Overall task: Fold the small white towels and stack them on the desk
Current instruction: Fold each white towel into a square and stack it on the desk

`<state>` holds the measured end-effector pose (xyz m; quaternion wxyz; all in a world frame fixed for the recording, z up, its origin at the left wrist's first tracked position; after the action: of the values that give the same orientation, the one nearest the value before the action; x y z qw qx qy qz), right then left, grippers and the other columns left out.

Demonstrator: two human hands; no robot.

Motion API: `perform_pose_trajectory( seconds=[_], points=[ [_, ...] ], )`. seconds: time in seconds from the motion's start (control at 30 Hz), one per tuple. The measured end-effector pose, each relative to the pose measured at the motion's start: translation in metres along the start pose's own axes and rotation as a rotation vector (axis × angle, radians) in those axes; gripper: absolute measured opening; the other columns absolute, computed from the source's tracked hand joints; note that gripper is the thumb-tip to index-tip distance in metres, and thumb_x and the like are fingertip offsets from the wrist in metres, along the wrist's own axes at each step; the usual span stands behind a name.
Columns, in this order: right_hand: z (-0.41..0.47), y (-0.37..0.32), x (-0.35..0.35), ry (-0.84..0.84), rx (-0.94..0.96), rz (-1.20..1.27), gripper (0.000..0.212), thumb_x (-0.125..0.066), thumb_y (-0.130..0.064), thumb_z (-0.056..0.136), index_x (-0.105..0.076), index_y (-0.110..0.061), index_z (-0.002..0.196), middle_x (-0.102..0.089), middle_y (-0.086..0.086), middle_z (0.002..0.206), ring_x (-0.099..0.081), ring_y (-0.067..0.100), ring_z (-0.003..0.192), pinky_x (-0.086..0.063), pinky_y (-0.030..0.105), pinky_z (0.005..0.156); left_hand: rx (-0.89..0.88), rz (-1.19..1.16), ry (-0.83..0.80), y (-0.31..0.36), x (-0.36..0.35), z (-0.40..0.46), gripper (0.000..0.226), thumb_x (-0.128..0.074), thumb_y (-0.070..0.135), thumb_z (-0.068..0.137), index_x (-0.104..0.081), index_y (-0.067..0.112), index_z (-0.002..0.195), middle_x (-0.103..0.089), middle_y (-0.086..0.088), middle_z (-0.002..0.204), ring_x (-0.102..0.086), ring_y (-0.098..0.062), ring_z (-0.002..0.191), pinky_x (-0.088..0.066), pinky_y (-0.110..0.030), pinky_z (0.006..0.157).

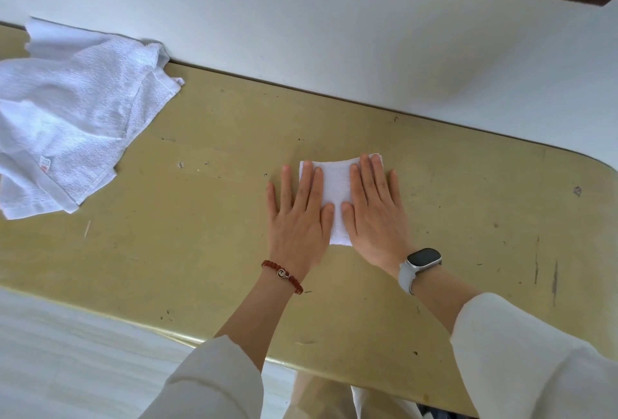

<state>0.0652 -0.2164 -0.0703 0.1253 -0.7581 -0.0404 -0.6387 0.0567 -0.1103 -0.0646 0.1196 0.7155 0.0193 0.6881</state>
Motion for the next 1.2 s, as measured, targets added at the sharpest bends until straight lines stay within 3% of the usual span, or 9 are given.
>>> perform_pose_trajectory(
  seconds=[0.13, 0.23, 0.37, 0.53, 0.6, 0.7, 0.87, 1.03, 1.2],
  points=[
    [-0.001, 0.002, 0.002, 0.033, 0.03, 0.031, 0.055, -0.022, -0.03, 0.095, -0.029, 0.004, 0.137, -0.032, 0.022, 0.146, -0.022, 0.032, 0.138, -0.014, 0.049, 0.111, -0.017, 0.024, -0.063, -0.003, 0.0, 0.005, 0.056, -0.028, 0.038, 0.091, -0.036, 0.009, 0.139, -0.038, -0.011, 0.145, -0.033, -0.042, 0.132, -0.02, -0.055, 0.109],
    [-0.004, 0.006, 0.02, 0.149, 0.046, 0.184, 0.046, -0.019, -0.025, 0.098, -0.046, -0.002, 0.128, -0.041, 0.017, 0.142, -0.027, 0.026, 0.135, -0.02, 0.049, 0.111, -0.009, -0.2, 0.028, -0.01, 0.017, 0.003, 0.047, -0.033, 0.03, 0.091, -0.05, 0.009, 0.129, -0.045, -0.008, 0.141, -0.036, -0.036, 0.132, -0.024, -0.048, 0.109],
    [-0.012, 0.033, 0.055, 0.335, -0.223, 0.421, 0.025, -0.043, -0.016, 0.089, -0.059, -0.005, 0.106, -0.059, 0.012, 0.115, -0.053, 0.03, 0.107, -0.041, 0.039, 0.09, 0.43, -0.473, 0.086, -0.045, 0.035, 0.0, 0.026, -0.048, 0.024, 0.092, -0.065, 0.017, 0.109, -0.06, 0.002, 0.118, -0.043, -0.022, 0.117, -0.024, -0.026, 0.091],
    [-0.013, 0.068, 0.027, -0.027, -0.711, 0.552, 0.023, -0.052, -0.029, 0.088, -0.057, -0.014, 0.104, -0.057, 0.001, 0.105, -0.047, 0.024, 0.105, -0.036, 0.038, 0.092, 0.747, -0.514, -0.107, -0.058, 0.022, -0.004, 0.021, -0.056, 0.04, 0.086, -0.065, 0.026, 0.097, -0.063, 0.008, 0.103, -0.041, -0.013, 0.106, -0.022, -0.028, 0.083],
    [-0.006, 0.073, 0.022, -0.084, -0.735, 0.552, 0.013, -0.052, -0.028, 0.086, -0.058, -0.02, 0.077, -0.056, -0.001, 0.08, -0.049, 0.026, 0.088, -0.038, 0.035, 0.08, 0.745, -0.488, -0.158, -0.057, 0.019, 0.0, 0.023, -0.055, 0.043, 0.085, -0.065, 0.026, 0.097, -0.062, 0.008, 0.103, -0.041, -0.014, 0.107, -0.021, -0.029, 0.084],
    [0.001, 0.073, 0.016, -0.173, -0.759, 0.609, 0.042, -0.05, -0.016, 0.083, -0.031, -0.021, 0.046, -0.032, -0.002, 0.052, -0.031, 0.02, 0.056, -0.024, 0.028, 0.058, 0.683, -0.375, -0.232, -0.05, 0.02, 0.009, 0.027, -0.05, 0.041, 0.086, -0.063, 0.024, 0.102, -0.059, 0.004, 0.108, -0.043, -0.017, 0.109, -0.024, -0.031, 0.087],
    [0.003, 0.058, 0.023, -0.134, -0.696, 0.591, 0.031, -0.049, -0.015, 0.081, -0.031, -0.017, 0.055, -0.032, -0.001, 0.059, -0.035, 0.022, 0.065, -0.027, 0.031, 0.06, 0.623, -0.442, -0.231, -0.041, 0.023, 0.018, 0.021, -0.048, 0.029, 0.089, -0.06, 0.015, 0.099, -0.056, 0.0, 0.107, -0.045, -0.02, 0.109, -0.034, -0.03, 0.091],
    [-0.006, 0.052, 0.043, 0.0, -0.674, 0.992, 0.006, -0.049, -0.014, 0.088, -0.045, -0.01, 0.088, -0.047, -0.002, 0.073, -0.041, 0.011, 0.059, -0.033, 0.022, 0.052, 0.652, -1.063, -0.11, -0.038, 0.033, 0.008, 0.01, -0.054, 0.023, 0.091, -0.052, 0.014, 0.088, -0.054, 0.006, 0.079, -0.05, -0.006, 0.07, -0.041, -0.008, 0.057],
    [-0.01, 0.047, 0.054, -0.117, -0.655, 1.173, 0.028, -0.049, -0.016, 0.089, -0.054, 0.0, 0.111, -0.059, 0.01, 0.097, -0.055, 0.022, 0.085, -0.045, 0.027, 0.071, 0.873, -1.684, -0.259, -0.029, 0.031, -0.011, 0.02, -0.055, 0.018, 0.091, -0.059, 0.003, 0.105, -0.066, -0.007, 0.1, -0.063, -0.019, 0.09, -0.052, -0.036, 0.085]
  ],
)
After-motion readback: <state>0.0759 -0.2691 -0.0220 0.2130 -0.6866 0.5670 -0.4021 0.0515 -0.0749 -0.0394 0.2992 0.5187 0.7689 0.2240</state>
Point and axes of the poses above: each hand's wrist, its own z-axis towards the middle knuckle, its own x-axis out of the back of the hand, y = z × x, the point moved 9 cm from there along z, towards the middle knuckle
